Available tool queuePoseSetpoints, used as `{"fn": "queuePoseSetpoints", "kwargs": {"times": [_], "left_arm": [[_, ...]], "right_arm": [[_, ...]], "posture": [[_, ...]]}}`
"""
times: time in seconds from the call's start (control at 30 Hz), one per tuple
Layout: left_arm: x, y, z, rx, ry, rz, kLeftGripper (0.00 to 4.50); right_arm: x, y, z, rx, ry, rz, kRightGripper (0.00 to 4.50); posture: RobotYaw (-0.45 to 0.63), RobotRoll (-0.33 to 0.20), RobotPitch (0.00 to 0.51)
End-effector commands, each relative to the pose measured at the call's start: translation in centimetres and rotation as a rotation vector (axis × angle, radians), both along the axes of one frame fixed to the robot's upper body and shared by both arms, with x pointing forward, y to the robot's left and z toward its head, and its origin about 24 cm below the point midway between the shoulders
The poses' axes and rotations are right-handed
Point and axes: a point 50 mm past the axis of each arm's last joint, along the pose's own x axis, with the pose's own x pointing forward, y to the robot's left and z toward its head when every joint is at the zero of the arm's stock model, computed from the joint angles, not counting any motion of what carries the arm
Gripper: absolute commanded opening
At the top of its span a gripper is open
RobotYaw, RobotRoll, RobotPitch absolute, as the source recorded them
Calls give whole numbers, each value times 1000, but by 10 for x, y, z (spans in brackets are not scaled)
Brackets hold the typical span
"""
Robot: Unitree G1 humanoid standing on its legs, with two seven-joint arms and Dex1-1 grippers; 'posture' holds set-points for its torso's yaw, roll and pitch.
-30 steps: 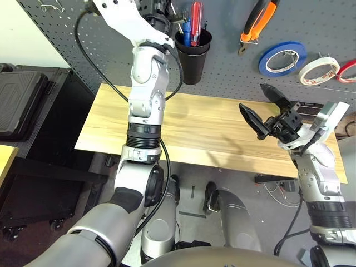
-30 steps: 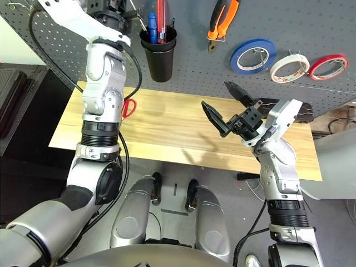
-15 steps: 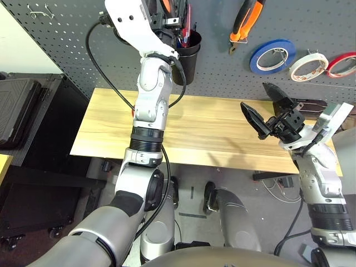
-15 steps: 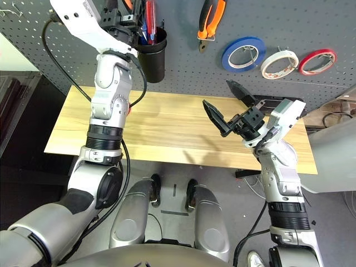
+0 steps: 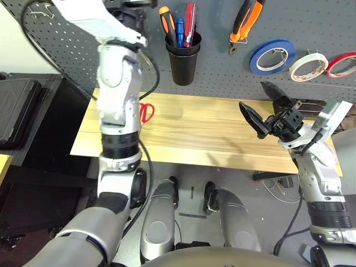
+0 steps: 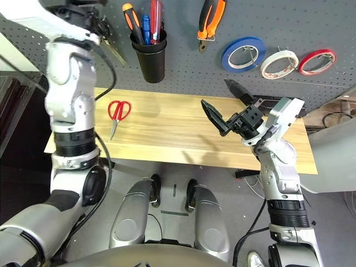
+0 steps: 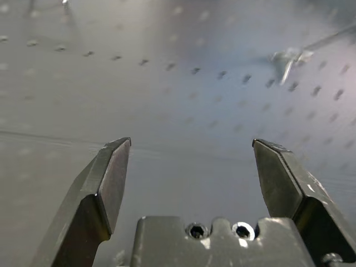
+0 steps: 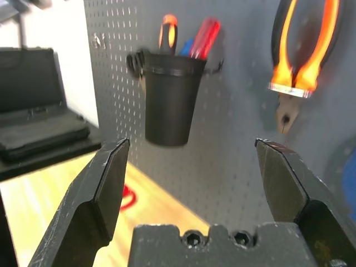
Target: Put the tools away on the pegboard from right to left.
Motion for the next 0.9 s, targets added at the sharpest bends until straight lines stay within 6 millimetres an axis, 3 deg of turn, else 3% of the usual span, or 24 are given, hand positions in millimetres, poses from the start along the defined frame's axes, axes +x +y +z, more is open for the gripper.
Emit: {"fn": "queuePoseSetpoints", "kwargs": {"times": [0.03,0.33,0.43,0.67,0.9], "left_arm": [[-11,9,-17,57,103,-5,4482],[-37,19,-77,104,390,-9,4482],[-41,22,-106,112,497,3,4482],[-28,36,-162,117,708,97,4482],[-10,47,-195,118,822,155,4482]], "right_arm": [[2,1,-14,-80,102,-17,4500],[5,15,-20,-159,187,-40,4500],[5,21,-23,-194,214,-27,4500],[6,36,-37,-366,352,66,4500],[3,40,-41,-363,365,66,4500]], "posture": [[217,0,265],[267,0,292],[268,0,300],[260,0,328],[240,0,351]]}}
